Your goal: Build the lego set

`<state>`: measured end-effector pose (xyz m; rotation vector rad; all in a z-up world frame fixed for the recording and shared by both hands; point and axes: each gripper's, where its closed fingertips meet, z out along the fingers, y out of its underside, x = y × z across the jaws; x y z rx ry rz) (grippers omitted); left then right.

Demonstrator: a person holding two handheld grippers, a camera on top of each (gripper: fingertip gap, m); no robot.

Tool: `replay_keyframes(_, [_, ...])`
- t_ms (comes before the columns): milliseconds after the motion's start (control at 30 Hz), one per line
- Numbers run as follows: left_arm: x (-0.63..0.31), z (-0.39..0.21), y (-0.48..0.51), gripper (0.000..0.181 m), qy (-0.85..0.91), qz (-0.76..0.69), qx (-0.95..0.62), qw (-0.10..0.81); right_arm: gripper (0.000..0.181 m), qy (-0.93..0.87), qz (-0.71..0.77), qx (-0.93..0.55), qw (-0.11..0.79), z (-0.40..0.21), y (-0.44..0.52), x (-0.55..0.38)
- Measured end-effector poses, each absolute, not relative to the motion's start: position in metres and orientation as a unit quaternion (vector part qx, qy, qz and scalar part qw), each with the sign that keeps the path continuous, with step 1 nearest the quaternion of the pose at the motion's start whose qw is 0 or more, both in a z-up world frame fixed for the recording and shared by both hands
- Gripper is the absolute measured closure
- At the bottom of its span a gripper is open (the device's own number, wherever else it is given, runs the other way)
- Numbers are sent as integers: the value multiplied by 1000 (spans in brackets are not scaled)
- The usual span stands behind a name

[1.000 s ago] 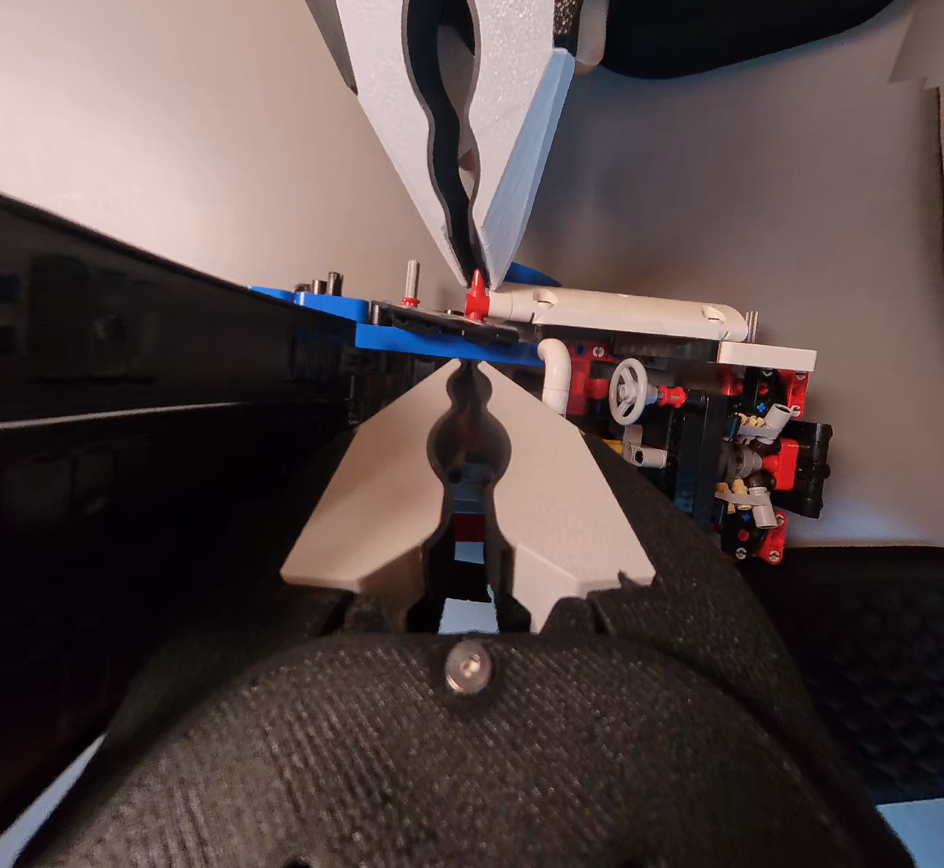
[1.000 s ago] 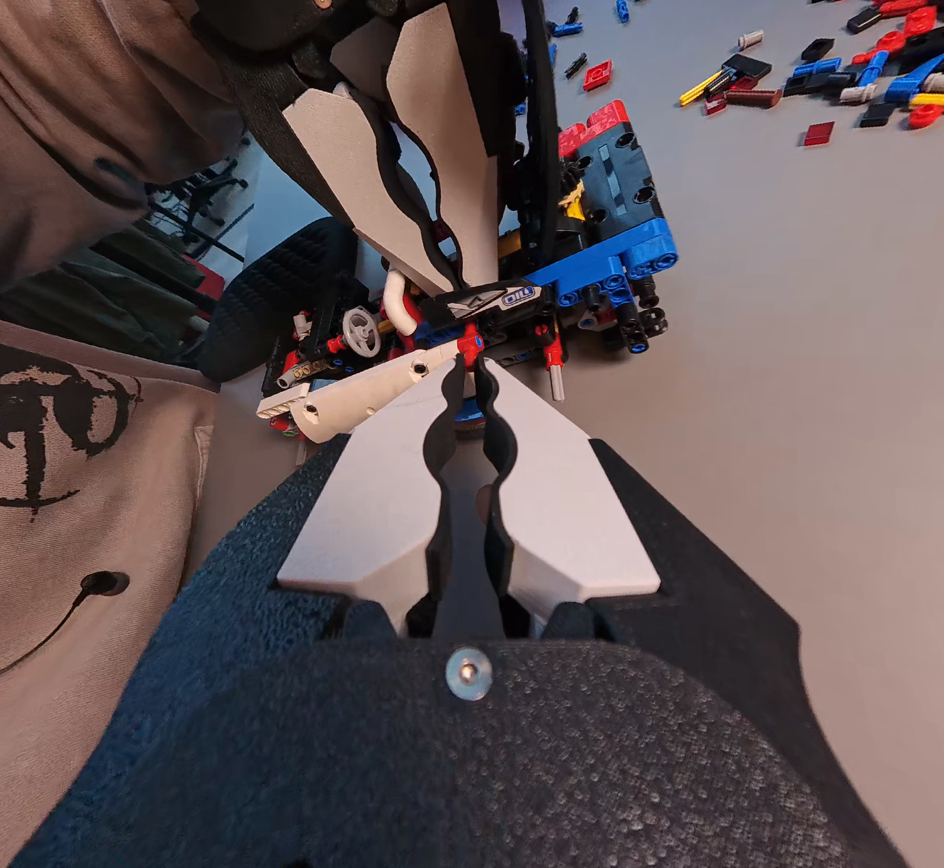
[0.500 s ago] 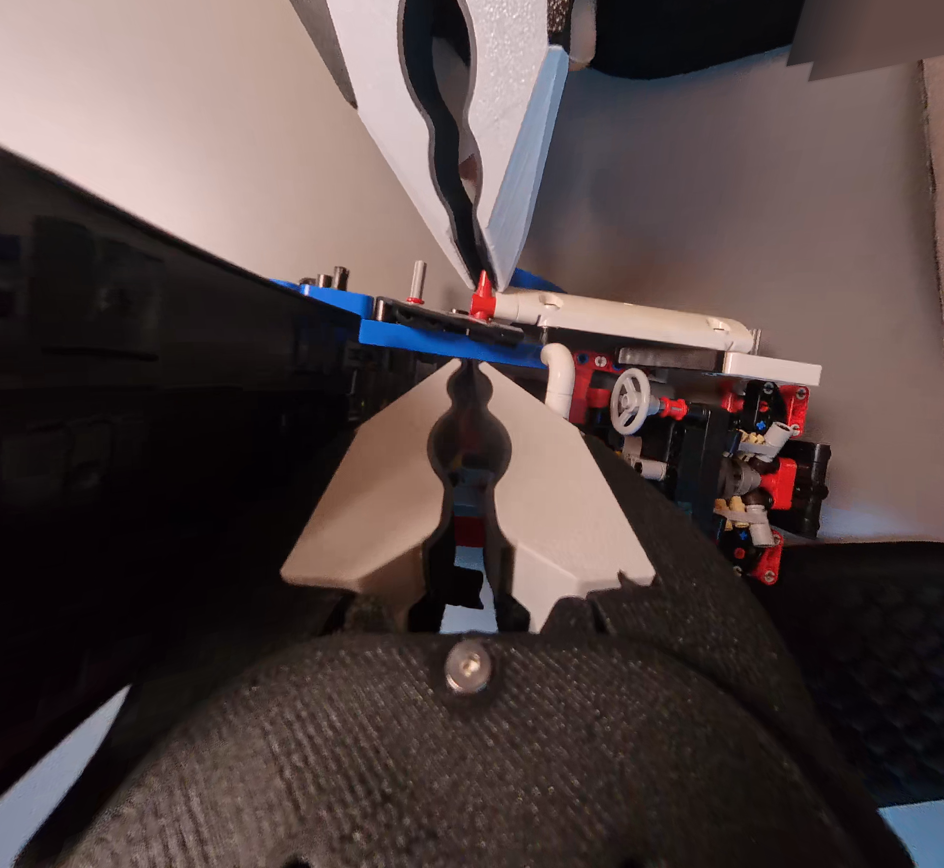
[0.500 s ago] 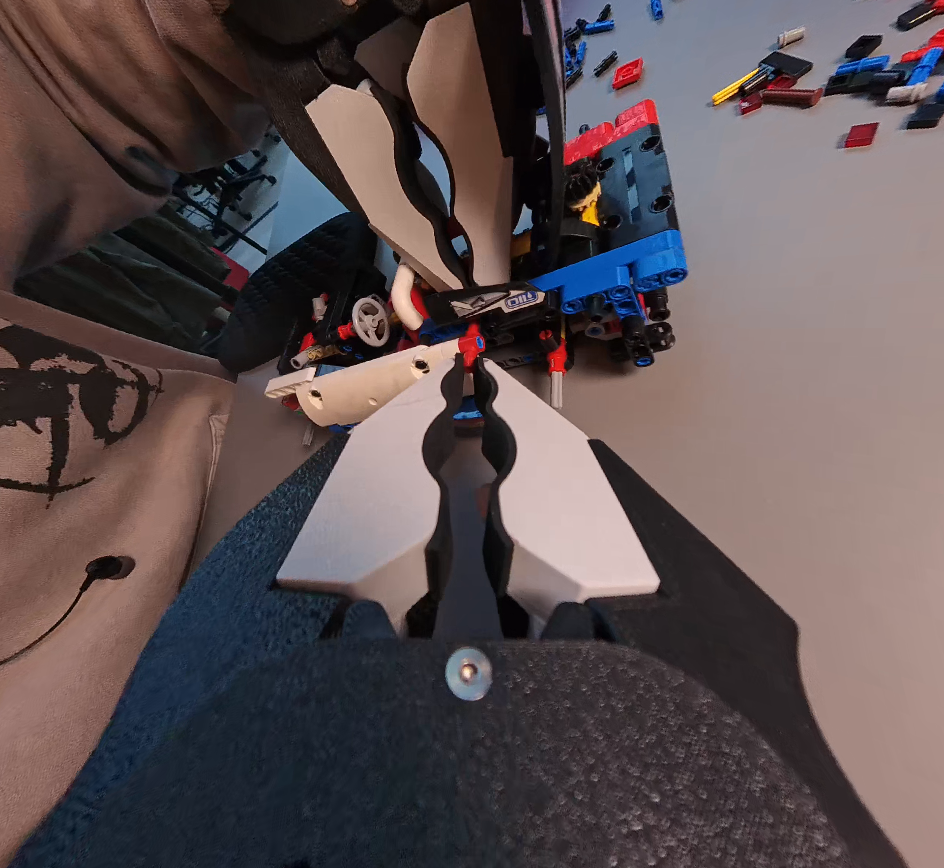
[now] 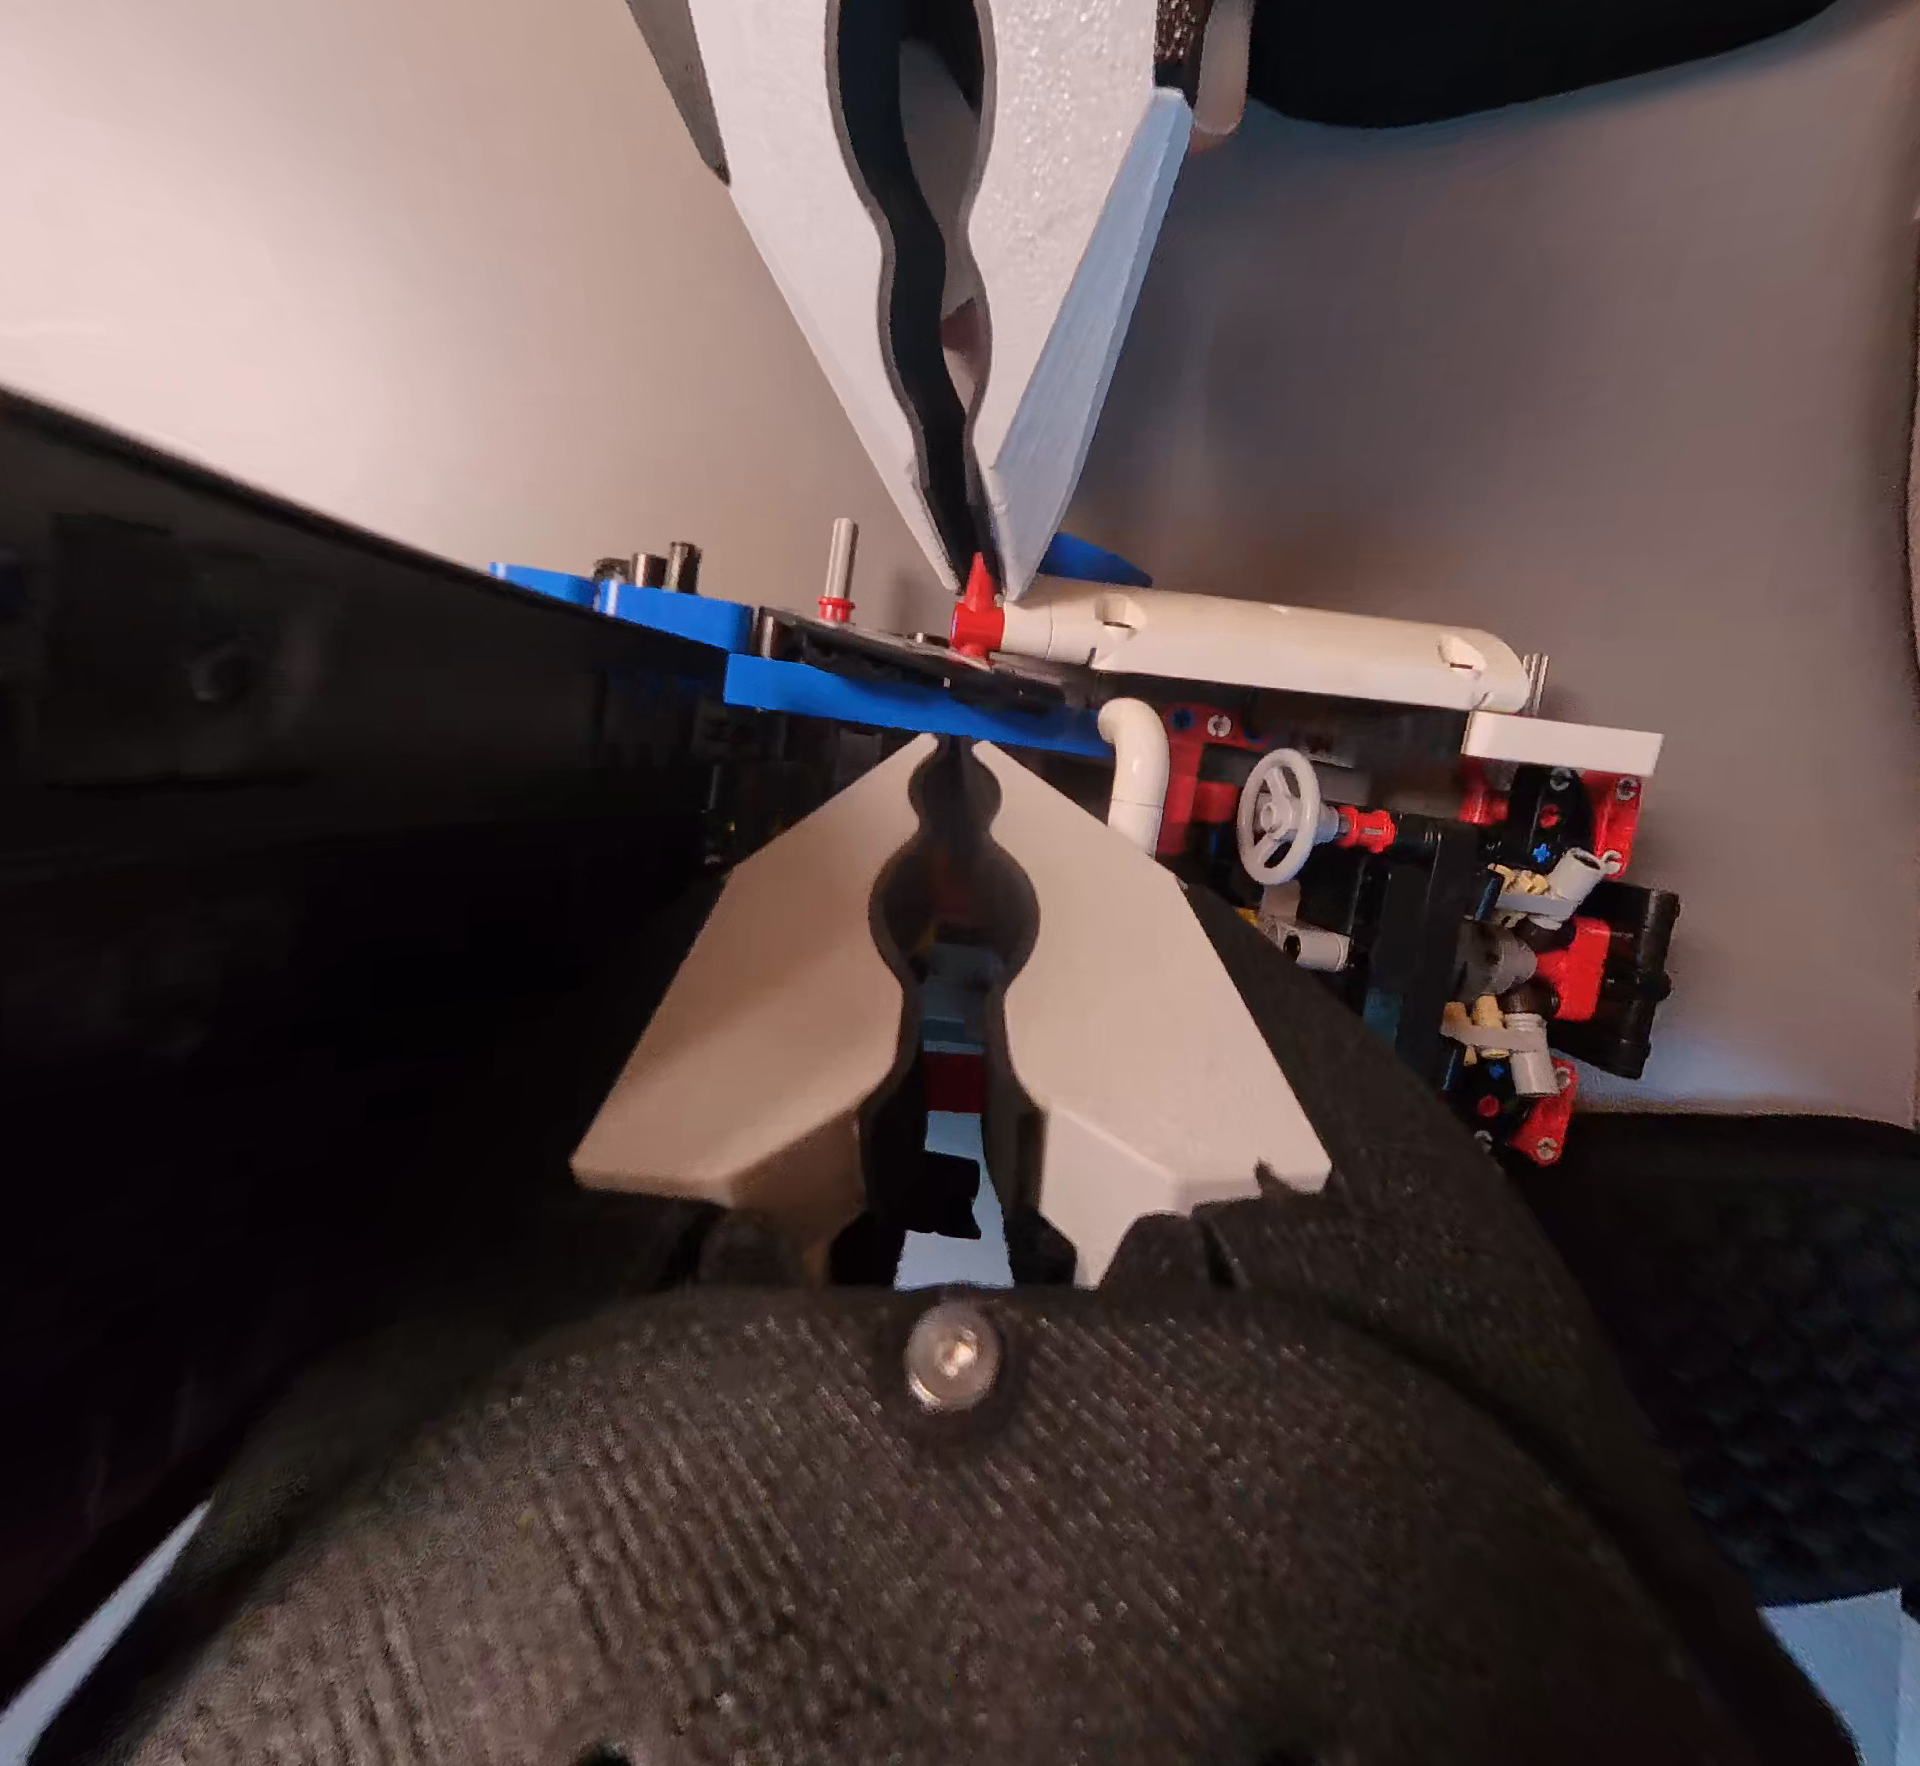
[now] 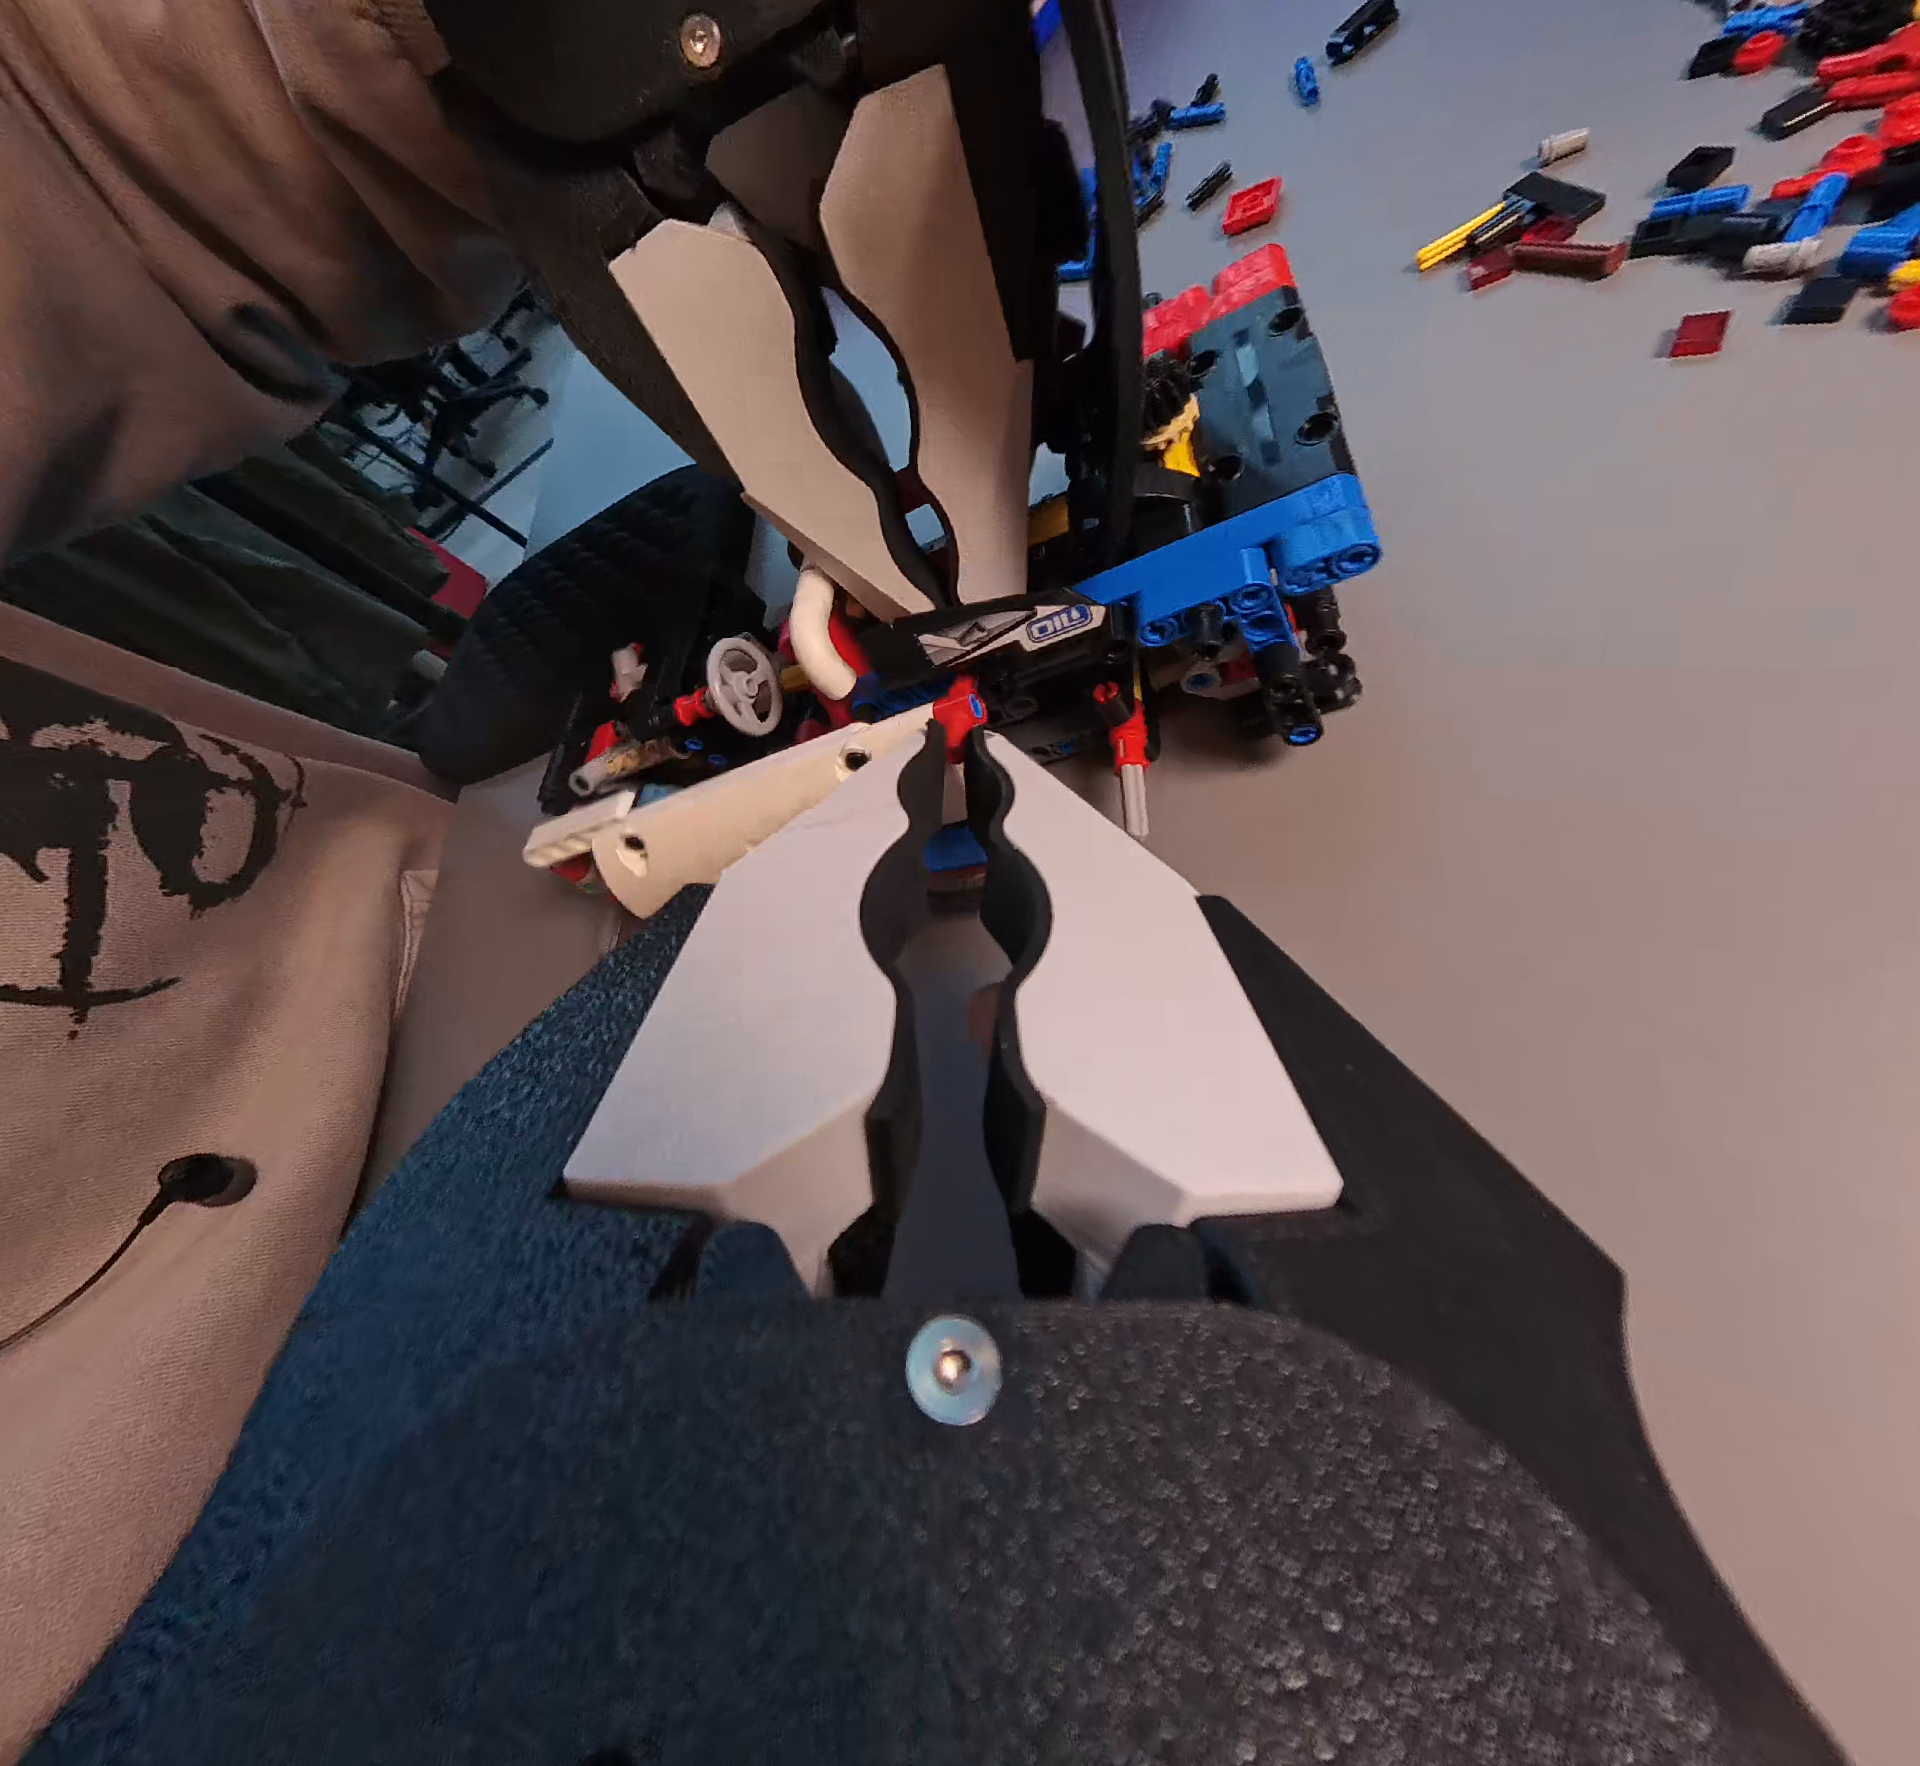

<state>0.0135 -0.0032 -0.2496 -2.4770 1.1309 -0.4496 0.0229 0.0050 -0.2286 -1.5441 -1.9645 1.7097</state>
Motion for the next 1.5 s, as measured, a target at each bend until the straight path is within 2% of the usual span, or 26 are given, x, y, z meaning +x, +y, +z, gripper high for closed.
replay_keyframes(233, [14,-250,2,181,383,-160,-887,202,180,-634,575,-511,78,-223,11,18])
replay_keyframes(600, [14,-247,3,181,375,-165,-883,227,179,-638,569,-516,55,-229,12,25])
replay_keyframes(700, [14,-247,3,181,376,-160,-883,231,164,-661,558,-497,69,-228,11,30])
replay_keyframes(833, [14,-246,4,181,374,-157,-882,239,146,-738,489,-434,169,-231,17,37])
replay_keyframes(933, [14,-246,4,181,375,-156,-882,238,139,-758,463,-418,191,-236,6,34])
replay_keyframes(1400, [17,-245,5,181,397,-147,-871,250,162,-728,532,-421,97,-233,-4,35])
replay_keyframes(1500, [17,-245,5,181,402,-142,-869,252,162,-729,532,-420,96,-233,-4,34])
